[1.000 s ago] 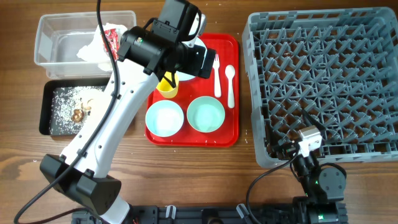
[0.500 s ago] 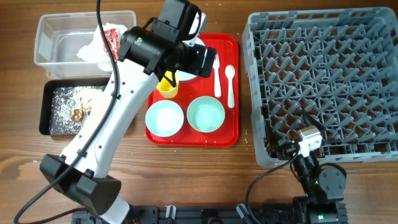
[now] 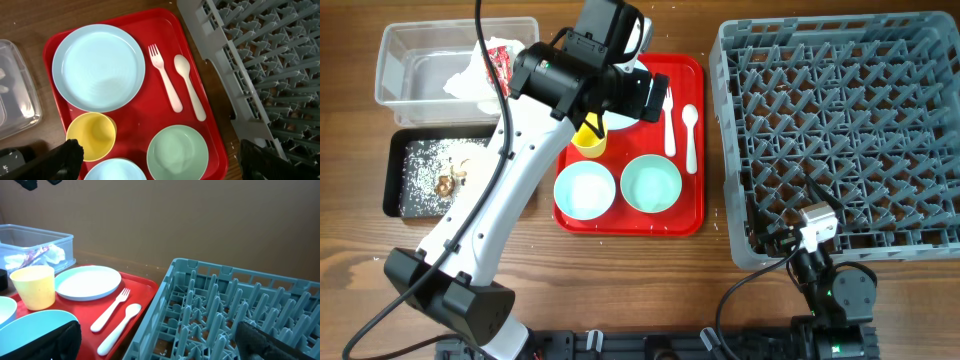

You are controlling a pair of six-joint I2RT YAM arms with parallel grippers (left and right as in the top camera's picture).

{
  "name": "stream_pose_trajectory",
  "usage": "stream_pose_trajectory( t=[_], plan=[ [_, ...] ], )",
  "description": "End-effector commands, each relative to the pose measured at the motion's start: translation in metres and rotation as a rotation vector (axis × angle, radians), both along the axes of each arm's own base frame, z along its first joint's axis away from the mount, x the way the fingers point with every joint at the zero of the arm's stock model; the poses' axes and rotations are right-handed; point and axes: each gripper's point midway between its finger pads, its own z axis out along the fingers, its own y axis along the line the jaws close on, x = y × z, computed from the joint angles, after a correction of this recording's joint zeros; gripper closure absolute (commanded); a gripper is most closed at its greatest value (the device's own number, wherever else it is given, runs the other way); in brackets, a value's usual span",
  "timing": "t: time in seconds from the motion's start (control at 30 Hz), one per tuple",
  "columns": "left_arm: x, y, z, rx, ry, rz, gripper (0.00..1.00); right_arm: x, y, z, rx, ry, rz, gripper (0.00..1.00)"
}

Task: Sort waste into correct bins and load items into the dishwasher rack

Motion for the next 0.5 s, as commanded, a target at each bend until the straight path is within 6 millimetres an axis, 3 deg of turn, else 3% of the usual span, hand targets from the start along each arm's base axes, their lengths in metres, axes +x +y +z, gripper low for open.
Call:
stream_pose_trajectory(
  t=[0.0, 0.27, 0.47],
  plan=[
    [0.004, -0.004, 0.006, -0.003, -0.028, -0.016, 0.0, -0.001, 0.001, 0.002, -0.005, -0.01, 0.009, 0.0],
    [0.011, -0.007, 0.009, -0.005, -0.061, -0.031, 0.0, -0.001, 0.001, 0.002, -0.005, -0.01, 0.009, 0.0],
    [0.016, -0.011, -0.011, 0.016, -0.019, -0.03, 0.0, -0.001, 0.001, 0.002, -0.004, -0.01, 0.009, 0.0]
  ],
)
